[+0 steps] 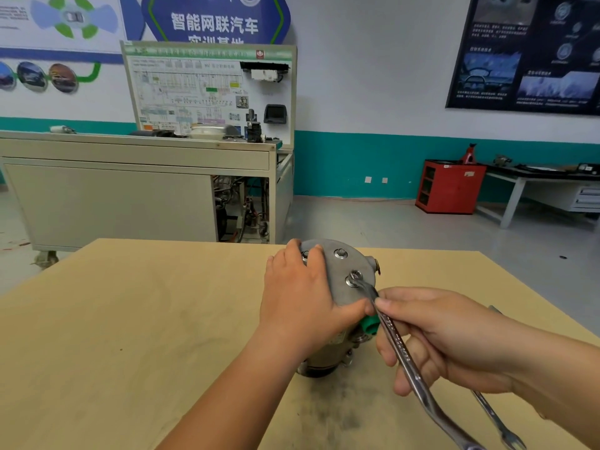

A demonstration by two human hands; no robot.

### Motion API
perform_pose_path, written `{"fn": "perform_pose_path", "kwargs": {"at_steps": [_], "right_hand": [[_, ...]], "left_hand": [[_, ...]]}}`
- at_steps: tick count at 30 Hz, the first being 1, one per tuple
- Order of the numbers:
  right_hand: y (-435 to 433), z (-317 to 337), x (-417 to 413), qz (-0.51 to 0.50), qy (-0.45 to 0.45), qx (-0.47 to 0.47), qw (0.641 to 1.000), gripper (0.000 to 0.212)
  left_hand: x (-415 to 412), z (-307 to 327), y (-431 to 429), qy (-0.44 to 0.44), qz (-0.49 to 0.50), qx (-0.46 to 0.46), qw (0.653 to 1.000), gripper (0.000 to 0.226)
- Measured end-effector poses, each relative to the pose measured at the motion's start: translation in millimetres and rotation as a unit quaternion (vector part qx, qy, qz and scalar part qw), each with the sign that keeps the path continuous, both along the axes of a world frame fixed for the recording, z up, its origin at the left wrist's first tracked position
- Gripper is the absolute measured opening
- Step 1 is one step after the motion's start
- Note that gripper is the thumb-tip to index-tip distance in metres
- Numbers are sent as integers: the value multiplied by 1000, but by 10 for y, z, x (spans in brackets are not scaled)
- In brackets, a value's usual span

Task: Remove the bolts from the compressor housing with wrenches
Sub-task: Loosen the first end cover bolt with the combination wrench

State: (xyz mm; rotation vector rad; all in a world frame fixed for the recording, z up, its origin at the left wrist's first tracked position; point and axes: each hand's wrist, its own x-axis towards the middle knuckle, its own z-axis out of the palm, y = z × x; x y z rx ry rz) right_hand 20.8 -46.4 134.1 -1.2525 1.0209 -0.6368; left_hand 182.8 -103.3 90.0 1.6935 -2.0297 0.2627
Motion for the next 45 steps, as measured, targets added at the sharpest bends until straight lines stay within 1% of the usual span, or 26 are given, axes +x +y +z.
{"fn": "perform_pose_path", "kwargs": {"at_steps": [3,5,6,7,8,9,11,12,13,14,15,16,18,20,23,26,28,29,31,33,36,37,39,41,43,45], "right_hand": [[-25,0,14,19,28,5,999,22],[-55,34,-15,28,68,4,997,24],[-87,61,-57,34,110,-8,993,25],[-133,96,-120,45,178,-36,982,27],[-188,152,-195,67,271,-82,957,28],[-257,226,-268,92,366,-139,916,29],[-454,363,-396,125,520,-253,806,31],[-565,406,-440,123,565,-296,760,31],[-670,428,-464,115,589,-330,729,29],[-760,431,-468,107,594,-363,710,26],[-836,419,-472,106,584,-392,703,24],[-893,403,-476,108,562,-412,709,22],[-916,406,-495,113,518,-424,734,15],[-870,434,-539,115,498,-425,747,18],[-811,446,-595,127,513,-399,749,21],[-798,468,-632,135,537,-362,750,19],[-779,521,-681,112,532,-332,771,17],[-758,544,-711,94,517,-318,789,17],[-686,550,-742,66,452,-285,843,17],[-578,503,-699,76,374,-246,891,16],[-377,405,-503,140,294,-194,926,21],[-300,374,-424,145,262,-169,939,24],[-173,301,-279,117,162,-107,974,29],[-88,216,-143,84,67,-54,993,38],[-51,130,-26,68,8,-22,997,47],[-50,68,65,57,-34,-3,998,47]], "left_hand": [[-5,-4,2,7,-6,4,1000,115],[-8,-3,13,10,-4,4,1000,118],[-7,0,17,15,-5,2,1000,119],[1,-4,18,23,-7,0,1000,116],[11,-13,10,32,-12,0,999,111],[25,-24,-1,41,-20,1,999,106],[57,-34,-29,52,-40,3,998,99],[70,-37,-44,54,-48,5,997,97],[79,-36,-55,55,-55,7,997,96],[82,-35,-59,57,-60,8,997,96],[84,-33,-59,59,-63,9,996,97],[86,-31,-55,61,-64,10,996,97],[96,-26,-39,64,-59,7,996,100],[102,-23,-28,68,-57,5,996,99],[94,-27,-24,64,-60,10,996,96],[66,-14,-36,50,-63,17,997,95],[50,0,-43,39,-64,19,997,94],[45,5,-44,36,-64,20,997,94],[41,4,-45,36,-62,20,997,94],[42,-9,-44,38,-57,17,998,94],[48,-26,-46,43,-51,7,998,95],[49,-28,-45,43,-51,3,998,94],[45,-24,-35,40,-49,-2,998,96],[40,-2,-13,42,-45,3,998,102],[40,25,7,48,-45,6,998,111],[49,40,20,52,-43,8,998,113]]}}
